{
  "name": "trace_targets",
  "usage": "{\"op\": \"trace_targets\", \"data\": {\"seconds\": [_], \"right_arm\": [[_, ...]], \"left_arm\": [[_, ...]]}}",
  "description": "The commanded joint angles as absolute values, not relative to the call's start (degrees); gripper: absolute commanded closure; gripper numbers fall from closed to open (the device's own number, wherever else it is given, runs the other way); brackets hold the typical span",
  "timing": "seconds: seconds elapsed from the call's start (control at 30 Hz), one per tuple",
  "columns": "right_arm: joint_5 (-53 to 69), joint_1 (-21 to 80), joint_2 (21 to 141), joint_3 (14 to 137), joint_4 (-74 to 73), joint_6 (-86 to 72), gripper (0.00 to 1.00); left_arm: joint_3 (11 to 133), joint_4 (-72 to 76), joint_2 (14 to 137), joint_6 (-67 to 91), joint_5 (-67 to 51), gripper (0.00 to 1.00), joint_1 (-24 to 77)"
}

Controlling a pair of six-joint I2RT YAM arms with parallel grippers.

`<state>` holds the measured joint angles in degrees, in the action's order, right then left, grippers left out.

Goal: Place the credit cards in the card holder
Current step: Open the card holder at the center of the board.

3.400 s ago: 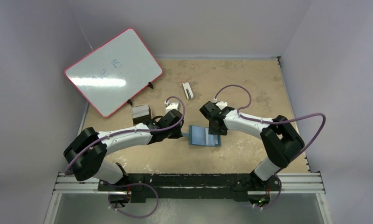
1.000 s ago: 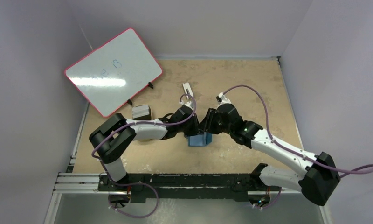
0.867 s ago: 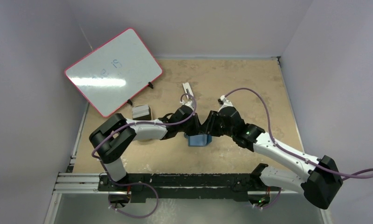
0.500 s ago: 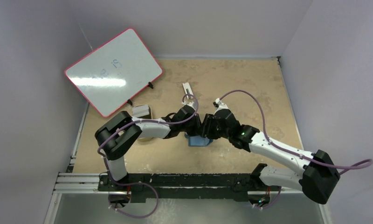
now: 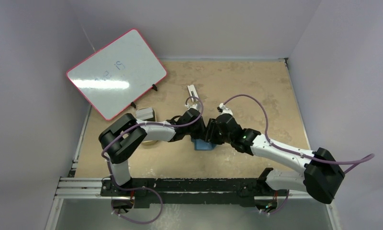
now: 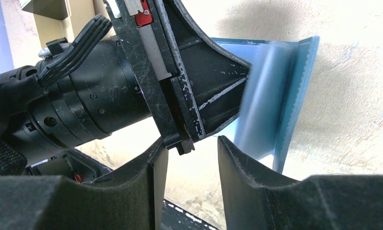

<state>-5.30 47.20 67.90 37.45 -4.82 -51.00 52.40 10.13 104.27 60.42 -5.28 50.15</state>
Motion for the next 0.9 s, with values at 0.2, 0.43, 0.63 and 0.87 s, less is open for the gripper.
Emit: {"op": "trace_targets", "data": {"seconds": [0.2,0.43,0.63,0.87], "right_arm": [[-16.21,45.26,70.19,35.54,-13.86,-52.78,0.57],[-12.99,45.26,65.81,36.64,-12.85,-51.49,0.58],[-9.96,45.21,56.80,36.52,-15.49,-50.11,0.58],[-9.72,45.24,56.60,37.29,-15.75,-46.97,0.66]], "left_arm": [[52.45,8.38,99.15,58.25,-2.40,0.91,50.19],[51.34,16.20,97.16,60.81,-8.33,0.91,50.19],[52.35,21.78,96.91,62.45,-12.25,0.91,50.19],[54.50,22.26,101.45,62.23,-16.04,0.91,50.16]]}}
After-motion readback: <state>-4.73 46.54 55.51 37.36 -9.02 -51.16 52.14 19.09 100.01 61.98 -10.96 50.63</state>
